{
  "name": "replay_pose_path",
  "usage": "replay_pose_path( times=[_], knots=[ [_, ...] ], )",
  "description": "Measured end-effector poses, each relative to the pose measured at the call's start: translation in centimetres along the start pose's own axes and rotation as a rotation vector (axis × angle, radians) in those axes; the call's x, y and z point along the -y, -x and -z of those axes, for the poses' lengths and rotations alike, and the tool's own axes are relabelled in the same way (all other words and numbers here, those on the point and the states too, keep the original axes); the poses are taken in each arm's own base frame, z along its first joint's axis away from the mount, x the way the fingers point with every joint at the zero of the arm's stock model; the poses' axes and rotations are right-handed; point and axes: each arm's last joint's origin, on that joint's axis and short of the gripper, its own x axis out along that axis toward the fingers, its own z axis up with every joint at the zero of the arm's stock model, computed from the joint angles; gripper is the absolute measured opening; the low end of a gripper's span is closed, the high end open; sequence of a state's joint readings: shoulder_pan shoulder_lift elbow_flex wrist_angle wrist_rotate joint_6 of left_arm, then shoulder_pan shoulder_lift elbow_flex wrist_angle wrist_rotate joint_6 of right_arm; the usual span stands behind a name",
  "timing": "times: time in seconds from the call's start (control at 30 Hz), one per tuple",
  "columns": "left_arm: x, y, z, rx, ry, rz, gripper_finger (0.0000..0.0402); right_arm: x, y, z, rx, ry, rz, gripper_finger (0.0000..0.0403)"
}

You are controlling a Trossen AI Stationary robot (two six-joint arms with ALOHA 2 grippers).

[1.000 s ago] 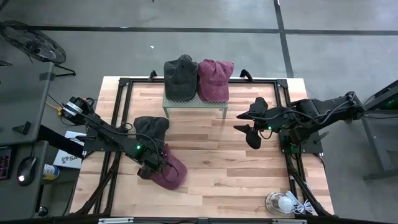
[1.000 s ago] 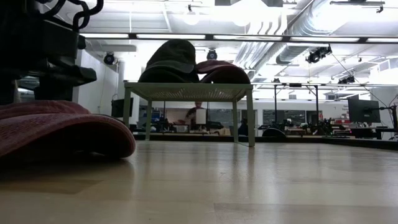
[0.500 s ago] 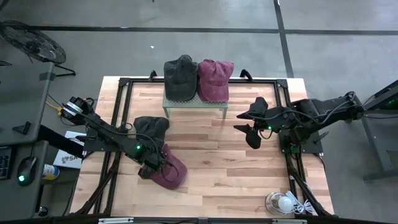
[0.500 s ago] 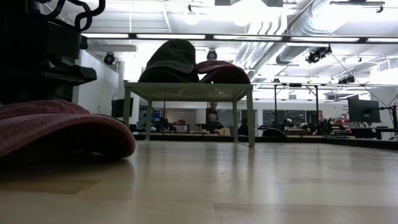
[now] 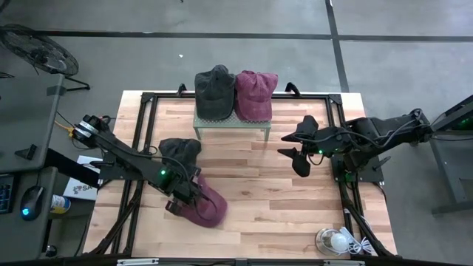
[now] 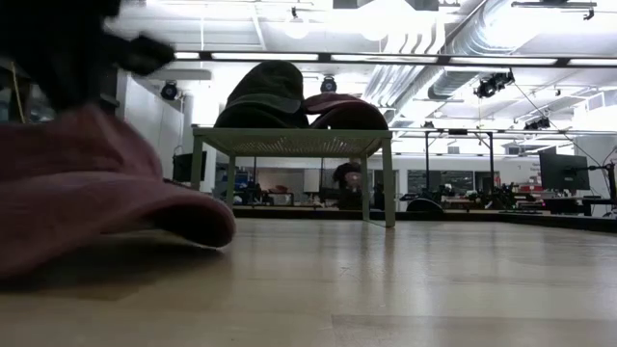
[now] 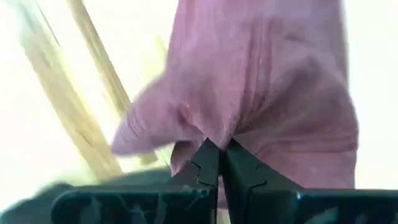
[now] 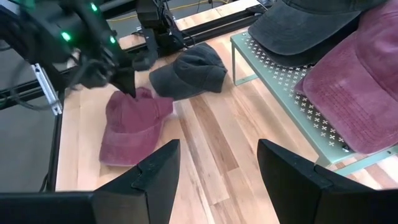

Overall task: Pick & Place hat
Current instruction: Stack the maroon cap on top of the maroon caps on the shelf

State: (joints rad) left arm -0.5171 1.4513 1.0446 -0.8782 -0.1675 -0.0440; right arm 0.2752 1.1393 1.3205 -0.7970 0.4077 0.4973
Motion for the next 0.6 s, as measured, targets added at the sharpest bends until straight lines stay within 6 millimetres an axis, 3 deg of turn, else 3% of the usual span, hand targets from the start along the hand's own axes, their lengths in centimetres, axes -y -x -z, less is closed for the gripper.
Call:
replay_pose_path(
  times=[0.37, 0.6],
  knots=[
    [-1.4, 7.8, -4.5, 0.212, -0.081, -0.103, 0.0001, -0.3, 0.0, 0.1, -0.046, 0.054, -0.092, 0.0207],
    [-2.9, 10.7, -6.2, 0.364, -0.024, -0.187, 0.0000, -0.8, 0.1, -0.7, 0.034, 0.086, -0.150, 0.0207]
  ],
)
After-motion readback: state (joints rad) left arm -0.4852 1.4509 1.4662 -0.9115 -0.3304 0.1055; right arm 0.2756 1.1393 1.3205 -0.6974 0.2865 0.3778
